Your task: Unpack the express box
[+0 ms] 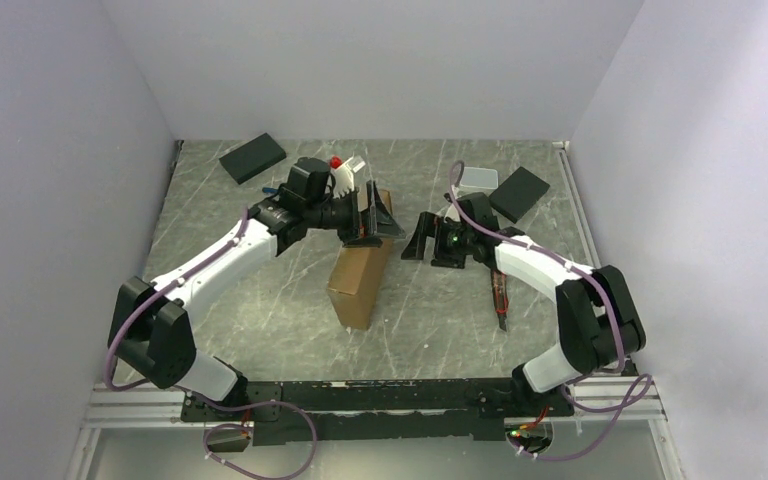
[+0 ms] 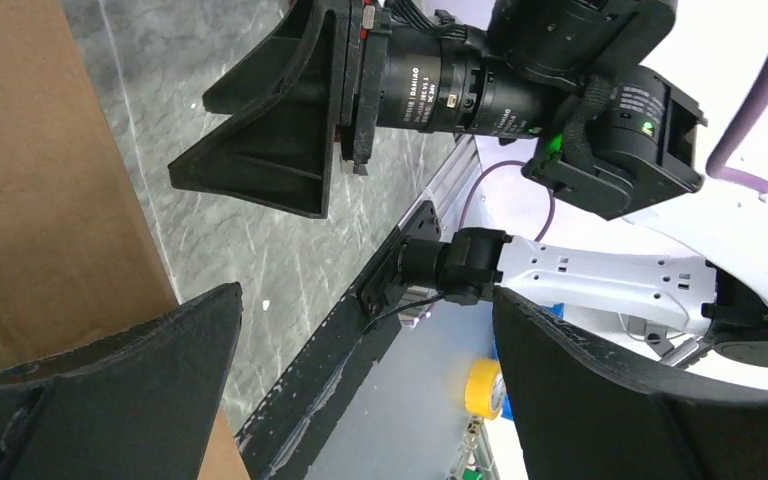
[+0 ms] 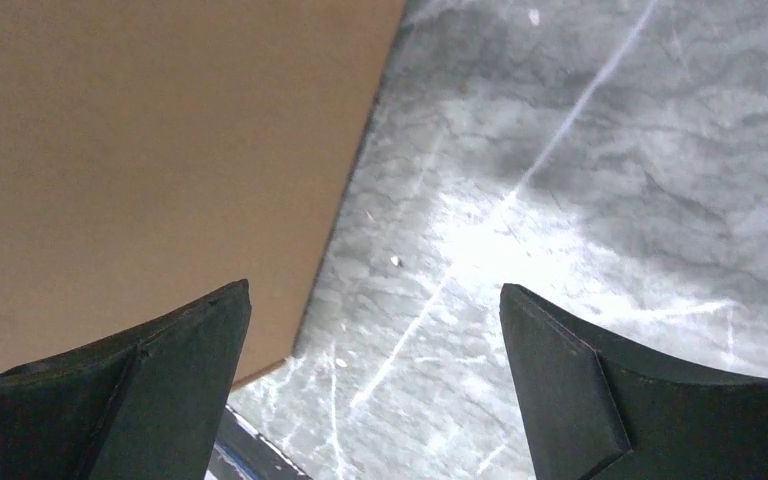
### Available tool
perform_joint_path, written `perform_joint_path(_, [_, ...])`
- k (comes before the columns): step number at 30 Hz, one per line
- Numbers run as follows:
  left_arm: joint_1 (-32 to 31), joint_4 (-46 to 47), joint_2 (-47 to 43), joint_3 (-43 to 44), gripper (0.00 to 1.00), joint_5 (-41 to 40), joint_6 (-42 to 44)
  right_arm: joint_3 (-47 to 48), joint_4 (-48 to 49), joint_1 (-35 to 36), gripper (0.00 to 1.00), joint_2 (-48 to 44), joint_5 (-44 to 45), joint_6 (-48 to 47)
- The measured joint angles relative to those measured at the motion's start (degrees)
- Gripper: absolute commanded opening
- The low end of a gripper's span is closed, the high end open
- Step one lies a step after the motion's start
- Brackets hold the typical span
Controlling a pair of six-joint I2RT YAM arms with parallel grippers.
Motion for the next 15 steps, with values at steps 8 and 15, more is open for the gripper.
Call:
perform_joint_path(8, [0.0,-3.0,-0.3,2.2,1.00,1.1,4.1,0.5,-10.1,1.1,1.00,-3.4,7.4,-4.0])
perform_joint_path(15, [0.4,-9.4,-2.5,8.1,0.99,-0.9,9.7,4.0,-16.5,3.0,1.00,-6.1,13.7,-5.6])
